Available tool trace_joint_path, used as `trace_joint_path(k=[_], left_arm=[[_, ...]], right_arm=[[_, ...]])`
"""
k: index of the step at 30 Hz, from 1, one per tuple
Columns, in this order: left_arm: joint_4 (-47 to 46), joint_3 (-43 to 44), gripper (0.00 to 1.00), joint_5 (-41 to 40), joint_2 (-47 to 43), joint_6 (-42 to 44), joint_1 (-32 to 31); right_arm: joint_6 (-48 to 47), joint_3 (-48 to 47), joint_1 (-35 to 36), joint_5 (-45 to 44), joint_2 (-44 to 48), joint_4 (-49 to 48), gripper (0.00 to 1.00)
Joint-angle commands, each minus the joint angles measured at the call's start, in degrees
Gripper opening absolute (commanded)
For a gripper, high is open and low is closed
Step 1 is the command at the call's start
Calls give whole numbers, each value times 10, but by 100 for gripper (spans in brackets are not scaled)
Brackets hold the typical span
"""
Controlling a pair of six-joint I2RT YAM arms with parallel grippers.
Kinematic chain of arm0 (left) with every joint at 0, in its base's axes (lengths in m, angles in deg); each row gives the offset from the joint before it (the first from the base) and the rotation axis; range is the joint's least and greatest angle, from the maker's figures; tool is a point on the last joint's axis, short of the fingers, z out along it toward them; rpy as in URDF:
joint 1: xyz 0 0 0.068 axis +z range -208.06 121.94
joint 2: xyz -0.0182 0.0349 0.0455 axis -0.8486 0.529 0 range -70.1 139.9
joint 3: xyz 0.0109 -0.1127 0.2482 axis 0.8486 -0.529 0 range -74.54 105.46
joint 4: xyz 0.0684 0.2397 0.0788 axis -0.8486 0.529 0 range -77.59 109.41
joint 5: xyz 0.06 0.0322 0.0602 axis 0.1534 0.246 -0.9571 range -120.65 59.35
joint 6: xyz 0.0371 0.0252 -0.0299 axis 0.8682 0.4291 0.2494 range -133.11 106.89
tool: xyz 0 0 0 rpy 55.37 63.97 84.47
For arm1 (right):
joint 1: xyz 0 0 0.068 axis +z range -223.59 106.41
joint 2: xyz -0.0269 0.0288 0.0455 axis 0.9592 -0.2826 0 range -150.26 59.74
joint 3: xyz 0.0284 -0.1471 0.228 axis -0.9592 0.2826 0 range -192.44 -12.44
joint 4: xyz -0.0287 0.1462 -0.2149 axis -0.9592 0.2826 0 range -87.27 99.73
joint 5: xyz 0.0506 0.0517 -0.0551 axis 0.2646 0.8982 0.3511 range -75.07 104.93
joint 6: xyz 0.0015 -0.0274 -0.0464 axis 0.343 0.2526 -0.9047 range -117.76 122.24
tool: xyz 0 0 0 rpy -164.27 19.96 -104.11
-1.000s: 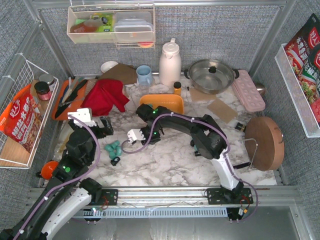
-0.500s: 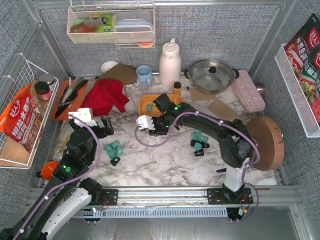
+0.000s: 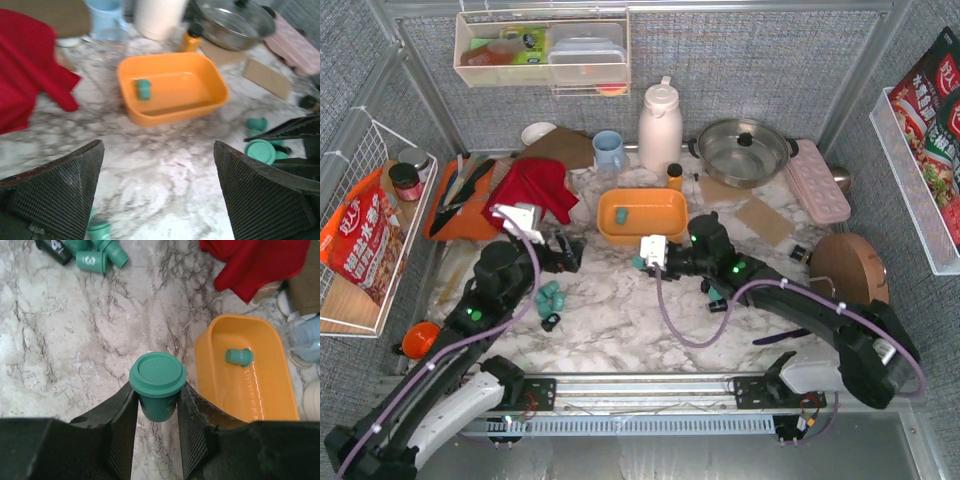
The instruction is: Mix the coffee capsules in the storage basket
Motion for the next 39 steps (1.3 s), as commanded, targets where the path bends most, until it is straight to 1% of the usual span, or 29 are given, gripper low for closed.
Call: trace_joint_path(k=[1,5,8,12,15,19,21,23,26,31,35,39], left_arm=[[-58,22,99,151,61,-52,-7],[-113,35,99,203,110,-74,-31],[-141,40,99,200,141,-80,-57],[-146,72,99,168,191,-77,-104],[-153,100,99,155,231,-82,-131],[-154,138,99,129,274,-89,-163],[-130,169,99,109,298,-90,-175],[-80,208,99,87,329,-85,-187],[-37,242,98,74,361,-74,-205],[-14,263,88,86,386,-71,-222],[0,267,85,98,385,-70,-225],[10,263,84,108,376,-73,-226]], right_arm=[[82,78,-2,-19,60,-202,12],[106,142,-4,-48,118,-282,13],[107,172,-4,-80,150,-312,12],[86,198,-4,-109,182,-321,12],[70,216,-5,-111,202,-319,12],[40,224,-5,-91,228,-274,13],[36,230,-5,-92,238,-268,13],[32,232,-5,-94,246,-265,13],[25,229,-5,-97,253,-253,13],[23,230,-6,-105,256,-251,13],[22,229,-6,-107,254,-248,13],[19,229,-6,-114,250,-248,13]])
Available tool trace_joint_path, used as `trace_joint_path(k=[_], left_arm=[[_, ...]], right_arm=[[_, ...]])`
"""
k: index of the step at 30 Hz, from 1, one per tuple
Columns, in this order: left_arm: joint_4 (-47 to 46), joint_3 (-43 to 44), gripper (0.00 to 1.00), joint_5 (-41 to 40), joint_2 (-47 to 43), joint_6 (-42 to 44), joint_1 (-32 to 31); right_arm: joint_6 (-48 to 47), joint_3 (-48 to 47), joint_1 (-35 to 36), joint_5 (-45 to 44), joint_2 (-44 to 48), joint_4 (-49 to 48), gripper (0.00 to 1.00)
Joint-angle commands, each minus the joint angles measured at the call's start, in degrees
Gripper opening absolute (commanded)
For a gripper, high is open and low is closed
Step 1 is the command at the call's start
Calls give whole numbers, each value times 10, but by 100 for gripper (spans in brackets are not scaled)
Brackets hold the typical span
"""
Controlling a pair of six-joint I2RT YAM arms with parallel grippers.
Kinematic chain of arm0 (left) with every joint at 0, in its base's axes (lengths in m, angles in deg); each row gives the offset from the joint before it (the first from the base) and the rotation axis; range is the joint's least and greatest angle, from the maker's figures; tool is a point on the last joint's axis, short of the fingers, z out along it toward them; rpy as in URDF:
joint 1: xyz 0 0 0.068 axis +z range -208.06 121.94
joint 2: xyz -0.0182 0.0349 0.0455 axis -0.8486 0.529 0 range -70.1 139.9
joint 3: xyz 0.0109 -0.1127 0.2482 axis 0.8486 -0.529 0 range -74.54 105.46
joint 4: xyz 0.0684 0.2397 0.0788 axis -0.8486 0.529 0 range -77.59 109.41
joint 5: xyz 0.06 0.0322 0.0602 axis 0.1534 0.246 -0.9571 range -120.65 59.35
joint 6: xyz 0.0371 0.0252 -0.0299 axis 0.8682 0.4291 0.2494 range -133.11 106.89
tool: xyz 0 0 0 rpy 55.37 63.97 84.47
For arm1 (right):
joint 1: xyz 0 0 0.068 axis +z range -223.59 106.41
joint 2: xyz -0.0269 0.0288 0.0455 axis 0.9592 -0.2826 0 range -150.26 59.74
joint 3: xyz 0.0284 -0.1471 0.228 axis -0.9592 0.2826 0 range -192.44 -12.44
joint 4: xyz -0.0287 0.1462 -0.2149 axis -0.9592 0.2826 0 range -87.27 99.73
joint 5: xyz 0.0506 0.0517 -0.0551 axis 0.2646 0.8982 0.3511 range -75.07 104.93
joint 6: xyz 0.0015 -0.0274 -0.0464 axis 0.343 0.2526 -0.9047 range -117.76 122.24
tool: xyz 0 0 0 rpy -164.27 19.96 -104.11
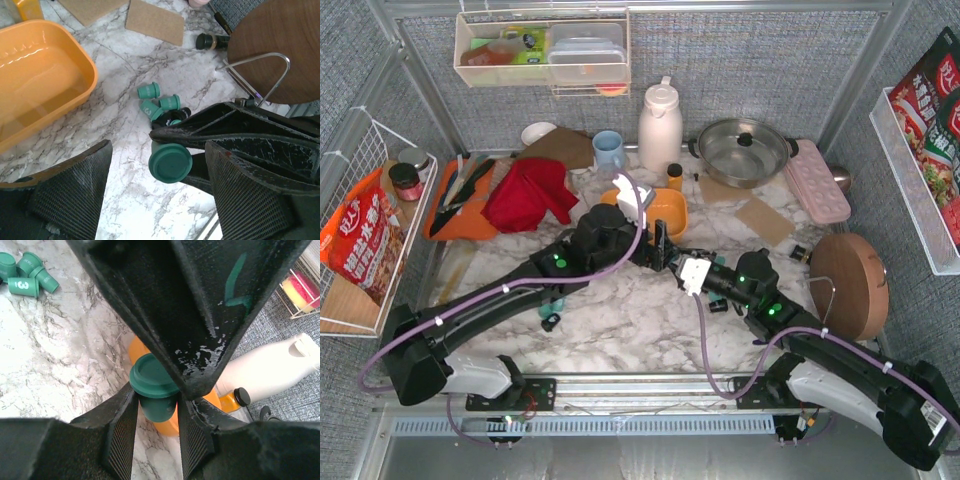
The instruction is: Mix the coffee capsules in the storage basket
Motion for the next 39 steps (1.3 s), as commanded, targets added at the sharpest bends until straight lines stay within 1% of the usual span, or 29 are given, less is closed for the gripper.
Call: trace_joint_path(k=[1,6,10,17,20,22,24,31,34,39], left_arm=[[26,0,83,17,-10,0,-1],[34,-8,83,24,-22,-5,-1],[41,-3,82,39,-11,-9,-1],[26,1,81,42,6,-15,-3],[21,2,77,36,10,-14,-4],[20,4,72,36,13,-14,-4],[19,5,70,37,16,-14,-5],[15,5,69,49,25,-19,-6],[14,5,68,52,28,-20,-7],[11,7,57,59,29,-22,-8]], right_arm=[[-7,-2,1,-6,-3,-15,13],[-6,-2,1,-1,-1,-16,13],[-6,-2,1,0,2,-14,13],[-6,-5,1,10,4,-6,13],[-5,-6,1,15,4,-5,13],[-4,-6,1,16,4,-5,13],[-4,-6,1,15,5,-5,13],[-3,-6,1,12,4,-6,14],[-3,-7,1,8,4,-5,14],[-3,-8,1,4,1,-5,15]])
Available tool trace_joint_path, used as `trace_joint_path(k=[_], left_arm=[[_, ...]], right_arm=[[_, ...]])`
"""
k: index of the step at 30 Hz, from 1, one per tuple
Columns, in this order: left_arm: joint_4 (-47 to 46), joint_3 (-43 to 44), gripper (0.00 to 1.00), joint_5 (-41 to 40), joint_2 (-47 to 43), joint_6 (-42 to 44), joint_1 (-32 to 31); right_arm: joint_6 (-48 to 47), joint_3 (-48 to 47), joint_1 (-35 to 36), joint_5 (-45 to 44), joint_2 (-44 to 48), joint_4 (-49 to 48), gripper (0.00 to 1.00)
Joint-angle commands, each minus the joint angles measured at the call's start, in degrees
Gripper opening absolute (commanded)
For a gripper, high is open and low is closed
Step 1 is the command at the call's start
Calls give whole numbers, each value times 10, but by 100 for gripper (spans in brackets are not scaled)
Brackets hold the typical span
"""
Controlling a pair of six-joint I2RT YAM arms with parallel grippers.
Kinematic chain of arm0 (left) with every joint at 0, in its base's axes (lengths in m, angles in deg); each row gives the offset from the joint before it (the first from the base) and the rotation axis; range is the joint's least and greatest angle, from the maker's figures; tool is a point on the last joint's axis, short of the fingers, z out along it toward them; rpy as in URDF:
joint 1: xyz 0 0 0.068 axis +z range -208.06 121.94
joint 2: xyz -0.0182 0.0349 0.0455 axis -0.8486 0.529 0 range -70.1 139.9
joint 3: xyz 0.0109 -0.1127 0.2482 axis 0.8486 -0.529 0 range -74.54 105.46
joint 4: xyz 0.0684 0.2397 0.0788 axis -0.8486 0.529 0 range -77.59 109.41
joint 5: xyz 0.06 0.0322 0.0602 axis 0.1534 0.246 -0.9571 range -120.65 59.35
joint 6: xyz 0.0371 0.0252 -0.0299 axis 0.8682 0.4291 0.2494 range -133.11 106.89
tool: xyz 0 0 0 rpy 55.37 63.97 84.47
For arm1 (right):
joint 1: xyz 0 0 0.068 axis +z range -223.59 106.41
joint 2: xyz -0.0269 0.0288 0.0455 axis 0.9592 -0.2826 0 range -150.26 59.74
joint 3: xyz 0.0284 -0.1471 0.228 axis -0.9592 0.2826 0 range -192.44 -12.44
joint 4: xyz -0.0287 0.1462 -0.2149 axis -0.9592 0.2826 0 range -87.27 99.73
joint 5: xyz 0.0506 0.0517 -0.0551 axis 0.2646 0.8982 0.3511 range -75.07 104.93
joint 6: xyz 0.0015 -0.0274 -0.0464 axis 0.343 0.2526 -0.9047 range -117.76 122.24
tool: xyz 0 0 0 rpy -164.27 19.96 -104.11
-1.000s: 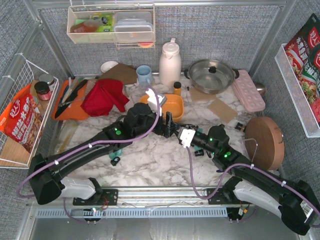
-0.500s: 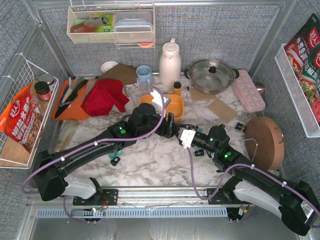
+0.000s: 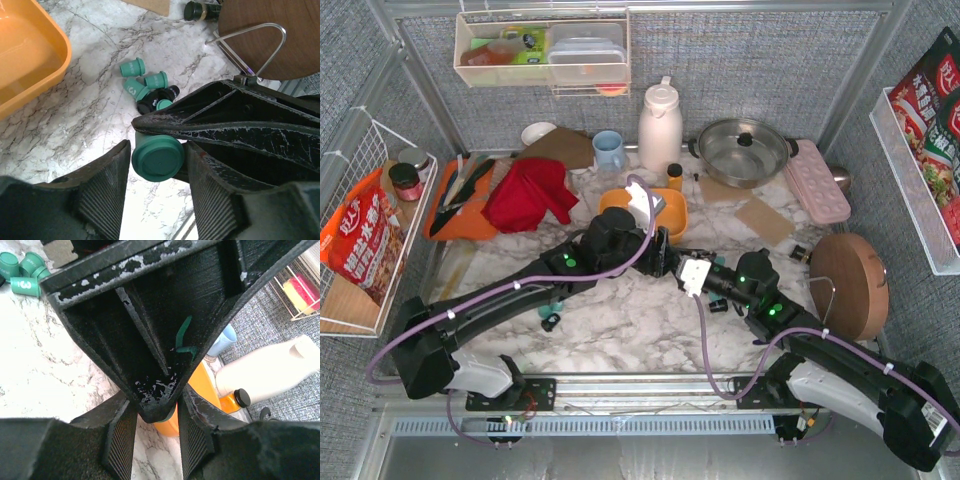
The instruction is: Mix the coffee capsules in the storage basket
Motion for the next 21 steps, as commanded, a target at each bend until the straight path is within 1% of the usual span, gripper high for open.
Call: trace_joint_path(k=[1,5,7,8,11,13,16,18,21], left_arm=[[-13,8,55,11,3,-4,0],[-11,8,50,11,3,-4,0],[-9,9,48,10,2,-5,0],[-8,10,47,7,2,-5,0],[-5,13,44,-5,-1,-5,0],[-3,15,43,-15,-6,-6,0],[-3,16,41,-30,-13,-7,0],[-5,15,41,-38,-17,-9,0],[1,14,40,-59,-21,-3,1]], right_arm=[[2,-7,1,-2,-3,-11,16],[3,-7,1,-7,-3,-12,17],[4,-7,1,-9,-4,-13,20],[5,-7,1,-10,-4,-13,23],[9,-7,1,-19,-6,-17,40],[10,-7,1,-25,-7,-17,49],[10,-8,0,-33,-9,-16,65],[8,-10,1,-35,-10,-13,72],[6,-12,1,-44,-9,-11,76]])
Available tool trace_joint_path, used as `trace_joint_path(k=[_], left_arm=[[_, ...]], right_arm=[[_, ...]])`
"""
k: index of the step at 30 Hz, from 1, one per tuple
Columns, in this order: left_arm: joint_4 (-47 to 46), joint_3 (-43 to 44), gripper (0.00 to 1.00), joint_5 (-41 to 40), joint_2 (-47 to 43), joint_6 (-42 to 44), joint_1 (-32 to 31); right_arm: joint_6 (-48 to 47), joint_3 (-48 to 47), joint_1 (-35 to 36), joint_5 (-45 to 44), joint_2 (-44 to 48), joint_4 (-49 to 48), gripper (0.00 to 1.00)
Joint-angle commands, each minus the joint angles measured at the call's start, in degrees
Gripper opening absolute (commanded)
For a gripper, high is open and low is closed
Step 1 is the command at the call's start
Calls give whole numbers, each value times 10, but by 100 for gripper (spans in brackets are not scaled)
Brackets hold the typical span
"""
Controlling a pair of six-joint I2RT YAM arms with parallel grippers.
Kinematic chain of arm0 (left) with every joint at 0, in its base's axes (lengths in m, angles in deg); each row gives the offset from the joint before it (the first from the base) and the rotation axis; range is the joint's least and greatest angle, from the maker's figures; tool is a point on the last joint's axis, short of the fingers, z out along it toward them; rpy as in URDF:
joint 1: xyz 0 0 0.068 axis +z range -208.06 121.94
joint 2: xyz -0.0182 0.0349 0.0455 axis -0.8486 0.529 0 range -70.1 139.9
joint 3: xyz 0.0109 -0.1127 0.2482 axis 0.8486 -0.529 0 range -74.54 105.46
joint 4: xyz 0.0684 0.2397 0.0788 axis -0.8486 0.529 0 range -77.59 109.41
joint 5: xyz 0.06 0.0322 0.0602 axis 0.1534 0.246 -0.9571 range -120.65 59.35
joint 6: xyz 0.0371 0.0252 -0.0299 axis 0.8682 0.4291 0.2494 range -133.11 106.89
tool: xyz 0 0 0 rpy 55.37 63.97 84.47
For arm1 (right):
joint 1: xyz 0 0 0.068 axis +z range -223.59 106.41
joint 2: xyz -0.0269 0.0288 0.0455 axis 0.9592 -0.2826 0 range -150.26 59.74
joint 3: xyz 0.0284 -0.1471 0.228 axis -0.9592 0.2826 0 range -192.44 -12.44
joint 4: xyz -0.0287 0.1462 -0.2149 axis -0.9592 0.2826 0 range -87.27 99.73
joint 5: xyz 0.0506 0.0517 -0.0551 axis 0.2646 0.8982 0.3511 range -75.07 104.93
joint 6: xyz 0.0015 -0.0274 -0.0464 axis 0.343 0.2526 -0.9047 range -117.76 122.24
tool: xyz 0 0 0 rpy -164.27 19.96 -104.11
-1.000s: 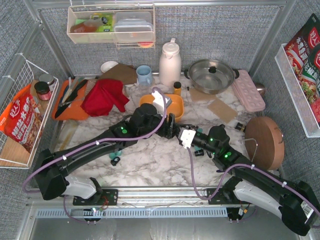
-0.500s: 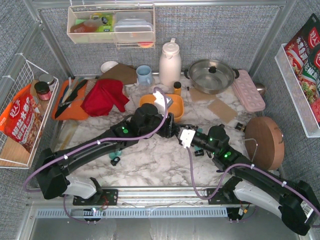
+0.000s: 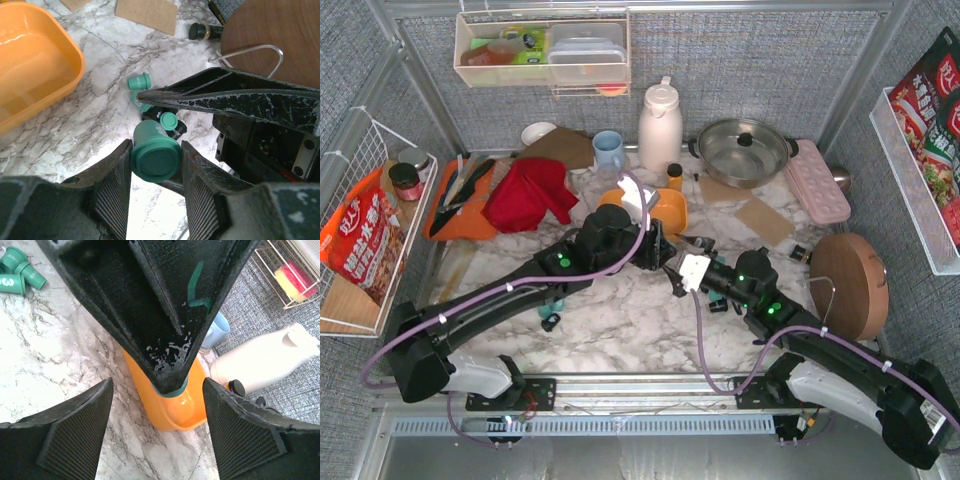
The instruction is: Mix the coffee capsules in the storage basket
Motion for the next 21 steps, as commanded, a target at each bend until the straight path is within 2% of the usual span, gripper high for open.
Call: trace_joint_path(k=[1,4,8,13,17,21], left_arm=[[4,3,40,-45,-8,10,3],[15,1,41,-87,-9,29,25],[-2,2,44,-134,13,35,101],[-62,24,45,-99,90,22,206],[-56,83,46,-79,181,20,235],[-15,152,45,-87,264,16,240]], right_arm=[[0,-7,1,-19,2,-7,77],[3,-5,0,-38,12,-6,79],[34,5,1,-83,39,-5,80],[122,41,1,-164,96,-1,81],[180,60,0,-239,137,-2,82],[198,47,-1,-279,141,23,81]])
